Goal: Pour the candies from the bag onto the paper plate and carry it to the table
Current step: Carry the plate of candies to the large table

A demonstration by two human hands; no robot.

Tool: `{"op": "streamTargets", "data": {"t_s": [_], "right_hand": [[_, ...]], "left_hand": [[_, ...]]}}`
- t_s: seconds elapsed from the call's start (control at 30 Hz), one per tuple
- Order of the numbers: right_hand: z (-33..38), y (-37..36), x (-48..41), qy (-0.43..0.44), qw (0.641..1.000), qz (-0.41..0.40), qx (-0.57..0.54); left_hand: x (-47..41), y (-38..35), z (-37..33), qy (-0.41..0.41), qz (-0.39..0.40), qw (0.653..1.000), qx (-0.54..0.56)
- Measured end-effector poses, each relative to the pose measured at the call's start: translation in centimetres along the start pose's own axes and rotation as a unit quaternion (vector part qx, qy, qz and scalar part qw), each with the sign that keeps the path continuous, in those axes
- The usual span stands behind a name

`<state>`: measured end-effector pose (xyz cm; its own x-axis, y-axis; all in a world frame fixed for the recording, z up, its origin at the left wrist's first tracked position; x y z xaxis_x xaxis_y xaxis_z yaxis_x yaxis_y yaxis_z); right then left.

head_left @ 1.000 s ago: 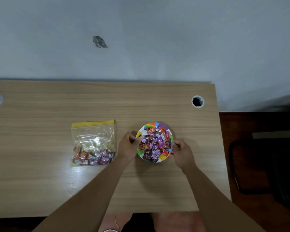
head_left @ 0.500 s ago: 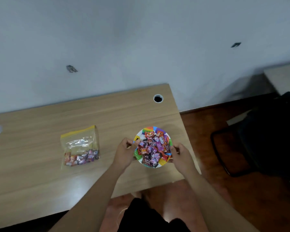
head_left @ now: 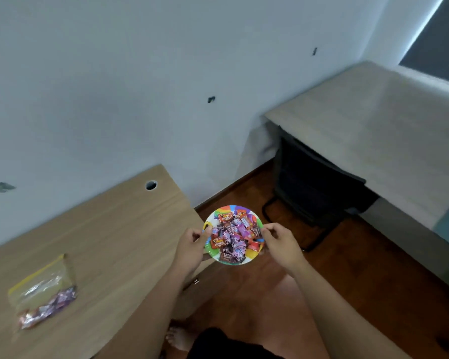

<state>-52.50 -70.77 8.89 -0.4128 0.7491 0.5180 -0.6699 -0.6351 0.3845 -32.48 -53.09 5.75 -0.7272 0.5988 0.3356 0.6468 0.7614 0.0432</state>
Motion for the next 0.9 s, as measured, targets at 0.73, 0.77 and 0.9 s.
{"op": "streamTargets", "data": {"t_s": [0.73, 0.77, 0.9], "right_hand": [[-23.0, 37.0, 8.6, -0.107, 0.924, -0.318, -0.183], [-23.9, 38.1, 8.6, -0.112, 0.919, -0.325, -0.193], [-26.6, 42.5, 8.0, -0.132, 0.899, -0.344, -0.235]], "left_hand": [[9.1, -46.0, -2.1, -0.037, 0.325, 0.937, -0.12], [9.4, -47.8, -2.1, -0.036, 0.336, 0.934, -0.119], [9.7, -55.0, -1.9, -0.031, 0.38, 0.916, -0.126]]}}
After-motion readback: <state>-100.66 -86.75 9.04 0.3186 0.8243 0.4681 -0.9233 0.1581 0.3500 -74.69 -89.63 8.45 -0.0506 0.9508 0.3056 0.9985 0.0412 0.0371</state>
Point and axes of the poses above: each hand's wrist, its own x-axis away from the middle knuckle, its own y-axis out of the back of the hand, z = x × y, the point moved 7 cm from there along -x, towards the middle knuckle, and after that the axes turned 10 degrees about -y, right-handed, at the moved point
